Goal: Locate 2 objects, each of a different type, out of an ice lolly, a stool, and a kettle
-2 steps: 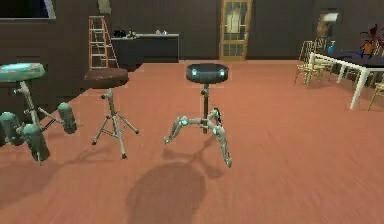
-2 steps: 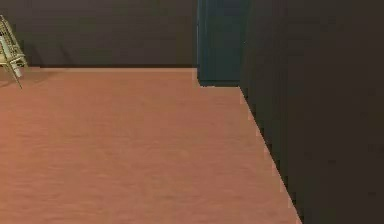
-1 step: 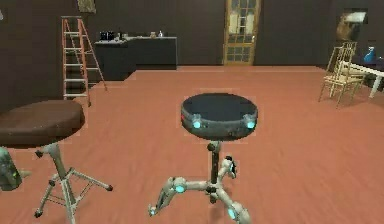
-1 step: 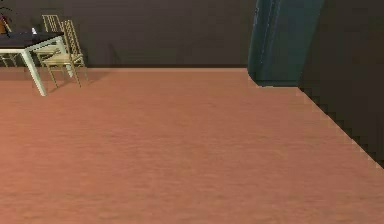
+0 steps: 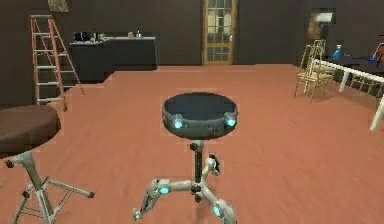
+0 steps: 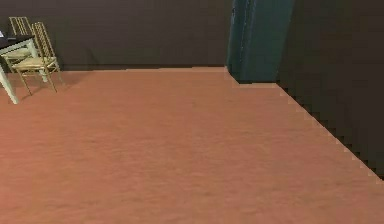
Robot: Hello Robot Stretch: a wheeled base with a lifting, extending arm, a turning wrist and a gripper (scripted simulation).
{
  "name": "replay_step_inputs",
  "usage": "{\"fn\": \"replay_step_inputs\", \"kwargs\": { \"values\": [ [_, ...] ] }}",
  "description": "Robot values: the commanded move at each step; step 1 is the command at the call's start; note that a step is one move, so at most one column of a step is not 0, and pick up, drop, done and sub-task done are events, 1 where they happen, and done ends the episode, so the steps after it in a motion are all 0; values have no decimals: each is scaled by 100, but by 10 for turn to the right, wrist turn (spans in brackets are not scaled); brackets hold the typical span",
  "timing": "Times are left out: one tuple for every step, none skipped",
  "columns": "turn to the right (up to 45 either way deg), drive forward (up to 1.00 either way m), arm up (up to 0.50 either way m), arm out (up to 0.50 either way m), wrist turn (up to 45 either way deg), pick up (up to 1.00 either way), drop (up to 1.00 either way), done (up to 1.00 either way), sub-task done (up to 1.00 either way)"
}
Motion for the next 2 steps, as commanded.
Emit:
{"fn": "replay_step_inputs", "kwargs": {
  "values": [
    [0, 15, 0, 0, 0, 0, 0, 0, 0],
    [-450, 0, 0, 0, 0, 0, 0, 0, 0]
  ]
}}
